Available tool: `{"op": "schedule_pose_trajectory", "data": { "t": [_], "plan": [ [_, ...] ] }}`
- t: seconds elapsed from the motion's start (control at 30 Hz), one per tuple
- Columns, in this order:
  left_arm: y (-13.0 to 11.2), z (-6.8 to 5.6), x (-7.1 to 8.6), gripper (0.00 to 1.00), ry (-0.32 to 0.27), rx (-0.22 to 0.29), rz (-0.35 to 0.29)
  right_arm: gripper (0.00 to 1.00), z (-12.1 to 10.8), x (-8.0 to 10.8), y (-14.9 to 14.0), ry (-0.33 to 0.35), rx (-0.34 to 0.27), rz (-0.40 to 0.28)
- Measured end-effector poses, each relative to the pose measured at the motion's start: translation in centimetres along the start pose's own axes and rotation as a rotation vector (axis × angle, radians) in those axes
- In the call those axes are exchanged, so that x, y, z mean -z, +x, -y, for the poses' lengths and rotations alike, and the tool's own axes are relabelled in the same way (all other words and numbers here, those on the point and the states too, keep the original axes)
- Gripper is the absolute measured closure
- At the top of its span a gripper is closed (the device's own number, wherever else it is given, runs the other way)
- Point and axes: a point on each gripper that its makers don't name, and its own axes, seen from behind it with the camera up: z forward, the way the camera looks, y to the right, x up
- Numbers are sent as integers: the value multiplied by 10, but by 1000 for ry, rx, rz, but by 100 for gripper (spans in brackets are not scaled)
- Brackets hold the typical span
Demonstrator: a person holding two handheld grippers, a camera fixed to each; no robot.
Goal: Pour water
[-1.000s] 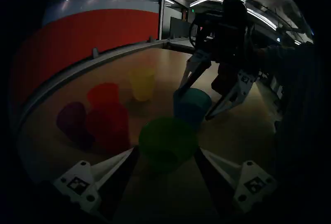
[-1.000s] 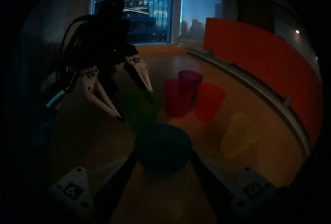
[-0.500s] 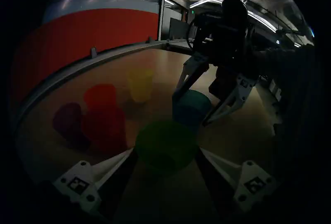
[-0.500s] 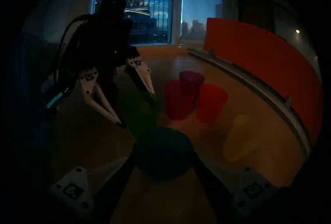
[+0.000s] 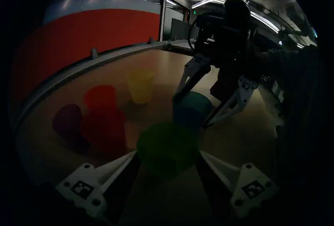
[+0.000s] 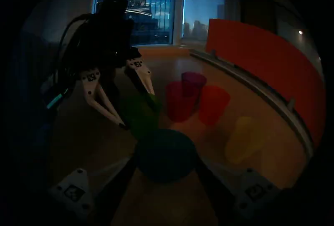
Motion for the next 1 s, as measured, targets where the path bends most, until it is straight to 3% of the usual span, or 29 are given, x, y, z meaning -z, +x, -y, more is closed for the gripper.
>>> {"op": "schedule_pose_trajectory", "data": {
  "t": [0.5, 1.0],
  "plan": [
    [9, -3, 11, 14, 11, 6, -27, 7, 1, 7, 1, -22, -14, -13],
    [38, 3, 45, 14, 94, 22, -103, 7, -9, 41, 39, -103, -52, -108]
  ]
}}
